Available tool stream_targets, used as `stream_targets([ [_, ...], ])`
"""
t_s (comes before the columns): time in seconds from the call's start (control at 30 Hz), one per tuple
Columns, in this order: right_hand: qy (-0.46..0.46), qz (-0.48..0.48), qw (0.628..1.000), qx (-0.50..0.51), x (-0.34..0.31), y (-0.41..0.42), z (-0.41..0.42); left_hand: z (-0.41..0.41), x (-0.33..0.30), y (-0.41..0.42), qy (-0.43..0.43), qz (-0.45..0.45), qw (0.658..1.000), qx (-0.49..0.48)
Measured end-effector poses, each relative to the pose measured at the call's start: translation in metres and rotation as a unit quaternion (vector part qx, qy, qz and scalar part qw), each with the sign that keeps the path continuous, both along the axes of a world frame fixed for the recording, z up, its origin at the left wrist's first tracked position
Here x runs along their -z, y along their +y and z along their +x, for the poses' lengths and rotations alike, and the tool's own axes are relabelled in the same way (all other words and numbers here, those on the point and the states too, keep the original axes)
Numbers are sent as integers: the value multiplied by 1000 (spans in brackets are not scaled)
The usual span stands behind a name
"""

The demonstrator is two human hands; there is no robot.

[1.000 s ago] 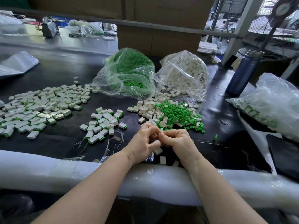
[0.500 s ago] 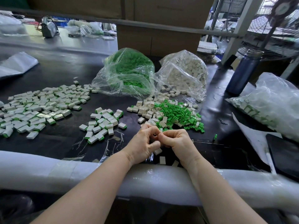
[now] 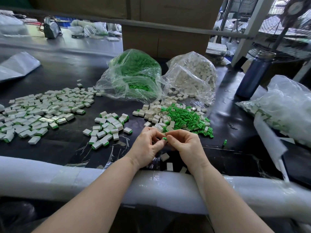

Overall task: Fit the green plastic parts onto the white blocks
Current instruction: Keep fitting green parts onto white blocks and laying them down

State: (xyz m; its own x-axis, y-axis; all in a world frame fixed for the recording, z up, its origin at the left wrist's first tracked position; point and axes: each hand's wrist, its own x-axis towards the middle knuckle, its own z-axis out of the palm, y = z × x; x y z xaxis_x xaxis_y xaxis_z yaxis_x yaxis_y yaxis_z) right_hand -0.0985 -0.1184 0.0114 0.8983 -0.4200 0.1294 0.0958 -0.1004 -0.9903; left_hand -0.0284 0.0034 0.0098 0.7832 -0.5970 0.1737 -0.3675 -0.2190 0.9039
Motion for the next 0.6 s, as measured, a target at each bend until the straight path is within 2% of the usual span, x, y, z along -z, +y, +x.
stream_targets([
  [0.33, 40, -107, 993, 25, 3, -1, 2, -1, 1, -1, 4, 11, 1000, 5],
  [0.5, 35, -105, 993, 33, 3, -1, 2, 0, 0, 1, -9, 18, 1000, -3],
  [0.6, 16, -116, 990, 73, 2, -3, 1, 0, -1, 2, -1, -9, 999, -42],
])
